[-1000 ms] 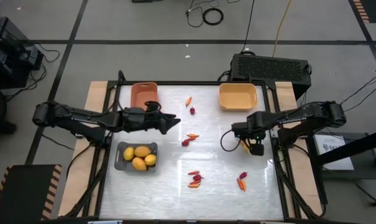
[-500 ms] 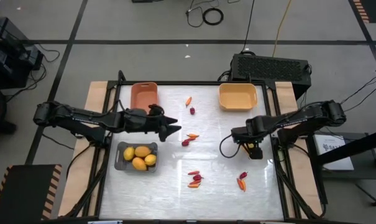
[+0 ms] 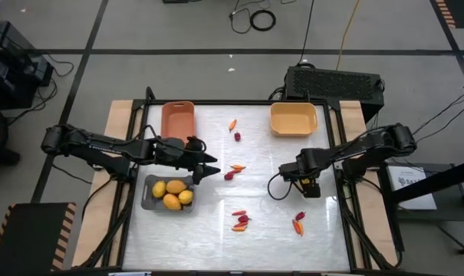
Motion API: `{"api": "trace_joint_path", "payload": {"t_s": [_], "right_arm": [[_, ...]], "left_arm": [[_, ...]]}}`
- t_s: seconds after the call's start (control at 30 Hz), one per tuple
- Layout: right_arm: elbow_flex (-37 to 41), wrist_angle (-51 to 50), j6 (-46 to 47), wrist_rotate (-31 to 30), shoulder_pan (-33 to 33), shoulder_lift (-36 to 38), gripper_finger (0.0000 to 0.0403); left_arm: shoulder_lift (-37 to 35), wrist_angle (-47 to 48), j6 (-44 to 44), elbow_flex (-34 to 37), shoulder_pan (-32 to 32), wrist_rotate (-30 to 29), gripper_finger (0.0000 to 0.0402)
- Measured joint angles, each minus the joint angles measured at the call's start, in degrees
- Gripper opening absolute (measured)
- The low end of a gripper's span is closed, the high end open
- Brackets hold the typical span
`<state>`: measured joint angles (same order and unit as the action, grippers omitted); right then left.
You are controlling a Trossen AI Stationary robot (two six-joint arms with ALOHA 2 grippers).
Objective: Sort produce into baskets
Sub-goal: Put the yellow lemon into the black bin
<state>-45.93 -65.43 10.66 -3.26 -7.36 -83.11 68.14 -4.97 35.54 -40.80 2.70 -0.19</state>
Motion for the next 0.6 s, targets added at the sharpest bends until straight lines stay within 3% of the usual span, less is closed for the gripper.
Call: {"api": "trace_joint_path", "payload": {"t_s": [0.33, 0.6], "right_arm": [[0.0, 2.07, 0.5, 0.52, 0.01, -9.01, 0.0303], [-0.02, 0.48, 2.64, 0.52, 0.01, -9.74, 0.0216]], "left_arm": [[0.0, -0.02, -0.25, 0.0, 2.38, 0.13, 0.0286], [0.0, -0.07, 1.58, 0.0, 4.29, 0.09, 0.0286]]}}
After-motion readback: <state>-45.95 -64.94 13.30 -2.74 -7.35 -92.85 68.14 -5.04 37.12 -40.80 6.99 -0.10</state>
